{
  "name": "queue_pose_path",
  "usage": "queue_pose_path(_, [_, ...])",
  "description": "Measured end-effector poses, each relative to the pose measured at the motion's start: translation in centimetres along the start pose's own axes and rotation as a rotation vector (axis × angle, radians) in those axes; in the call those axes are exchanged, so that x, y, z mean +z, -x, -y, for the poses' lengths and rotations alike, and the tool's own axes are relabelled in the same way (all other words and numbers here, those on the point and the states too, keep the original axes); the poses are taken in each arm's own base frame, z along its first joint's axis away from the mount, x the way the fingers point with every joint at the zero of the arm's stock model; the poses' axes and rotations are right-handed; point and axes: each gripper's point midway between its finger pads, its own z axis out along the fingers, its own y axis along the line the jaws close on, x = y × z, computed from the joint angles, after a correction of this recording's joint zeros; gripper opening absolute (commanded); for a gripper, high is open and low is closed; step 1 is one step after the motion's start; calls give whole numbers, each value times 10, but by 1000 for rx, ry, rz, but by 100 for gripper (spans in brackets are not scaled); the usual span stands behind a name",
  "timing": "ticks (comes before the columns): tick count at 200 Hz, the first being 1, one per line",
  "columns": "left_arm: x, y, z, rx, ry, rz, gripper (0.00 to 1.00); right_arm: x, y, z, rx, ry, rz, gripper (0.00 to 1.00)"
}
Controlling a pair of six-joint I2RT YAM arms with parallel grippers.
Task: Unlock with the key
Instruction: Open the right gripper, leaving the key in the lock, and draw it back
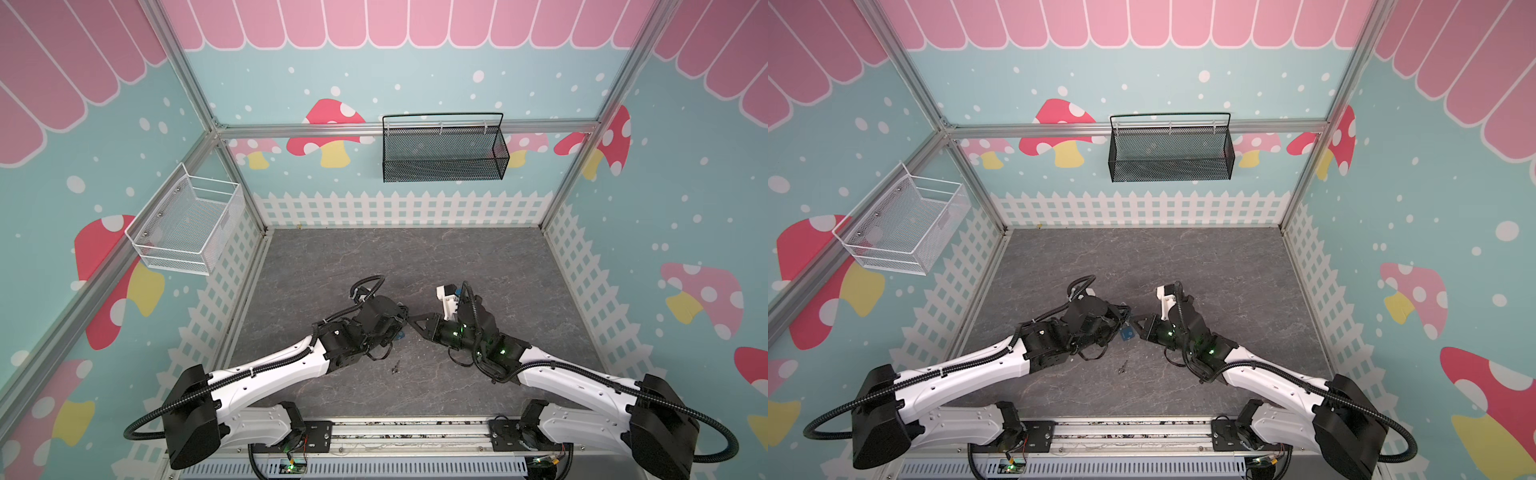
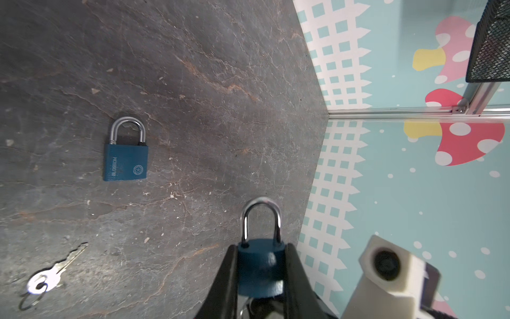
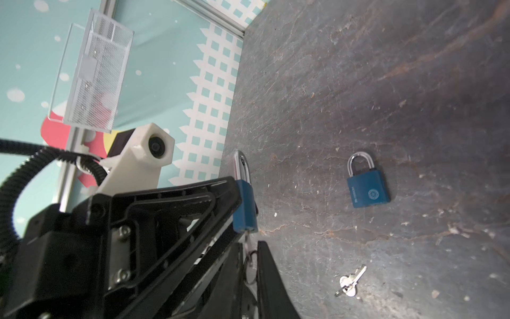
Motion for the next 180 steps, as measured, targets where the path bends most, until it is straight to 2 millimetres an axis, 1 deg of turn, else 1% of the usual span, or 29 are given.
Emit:
queue_pose_path(14, [-3,4,-2,30,9,8,0,-2,3,-2,-42,-9,9,35])
queue_pose_path(43, [-9,15,-4,76,15,28,0,-9,0,7,-124,-62,-12,42])
queue_pose_path(58, [-13,22,-2,108,8,40,0,-14,0,8,-167,-88,-21,45])
queue_pose_path(79, [-18,25,-1,193,-7,48,0,-26,6,4,-232,-112,-28,48])
queue_pose_path(99, [-21,25,-8,296,-31,53,0,-36,14,-3,-295,-130,-28,52])
queue_pose_path(128, [-17,18,-28,466,-69,43,0,-50,19,-10,-378,-168,-51,54])
queue_pose_path(141, [-14,12,-31,556,-104,39,0,-54,21,-10,-409,-192,-64,55])
queue_pose_path(155, [-11,2,-30,651,-154,33,0,-58,23,-11,-438,-217,-76,56])
queue_pose_path(180, [-8,-13,-13,796,-263,53,0,-61,28,-14,-482,-251,-91,59])
